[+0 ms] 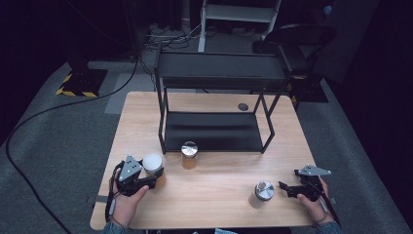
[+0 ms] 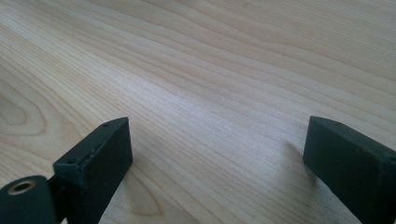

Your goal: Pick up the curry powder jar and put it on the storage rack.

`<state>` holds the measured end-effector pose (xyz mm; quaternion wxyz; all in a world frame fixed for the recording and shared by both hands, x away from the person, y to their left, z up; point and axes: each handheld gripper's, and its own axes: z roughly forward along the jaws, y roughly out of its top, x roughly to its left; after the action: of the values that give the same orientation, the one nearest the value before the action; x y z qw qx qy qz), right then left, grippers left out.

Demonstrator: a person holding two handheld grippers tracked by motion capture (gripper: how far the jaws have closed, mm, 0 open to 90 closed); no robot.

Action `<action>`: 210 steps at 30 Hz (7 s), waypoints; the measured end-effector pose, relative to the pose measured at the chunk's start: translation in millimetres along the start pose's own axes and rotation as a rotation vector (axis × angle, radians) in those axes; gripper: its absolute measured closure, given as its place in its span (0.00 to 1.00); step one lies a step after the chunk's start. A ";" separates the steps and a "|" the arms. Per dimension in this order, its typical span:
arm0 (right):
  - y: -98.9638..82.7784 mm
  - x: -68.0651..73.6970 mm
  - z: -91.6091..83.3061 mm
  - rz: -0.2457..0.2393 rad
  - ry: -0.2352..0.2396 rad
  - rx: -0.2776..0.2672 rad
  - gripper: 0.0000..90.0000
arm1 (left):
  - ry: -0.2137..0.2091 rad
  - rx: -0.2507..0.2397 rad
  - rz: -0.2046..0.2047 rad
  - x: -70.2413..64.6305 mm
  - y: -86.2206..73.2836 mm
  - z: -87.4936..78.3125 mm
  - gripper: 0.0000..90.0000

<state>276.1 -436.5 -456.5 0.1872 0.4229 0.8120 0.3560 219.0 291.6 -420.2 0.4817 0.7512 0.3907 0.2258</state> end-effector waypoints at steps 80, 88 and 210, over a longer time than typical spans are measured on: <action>-1.1 2.2 -1.0 0.008 -0.010 -0.001 0.09 | -0.041 0.015 0.071 4.5 166.8 51.5 0.38; -1.5 3.7 -1.7 0.014 -0.016 0.000 0.09 | -0.045 0.034 0.070 6.4 172.3 68.8 0.38; -3.0 6.2 -3.1 0.013 -0.017 -0.001 0.09 | -0.025 0.094 0.072 -9.4 135.9 43.9 0.17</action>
<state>269.0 -433.9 -456.6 0.1917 0.4311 0.8076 0.3539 295.1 228.6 -316.6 0.4422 0.7894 0.3676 0.2148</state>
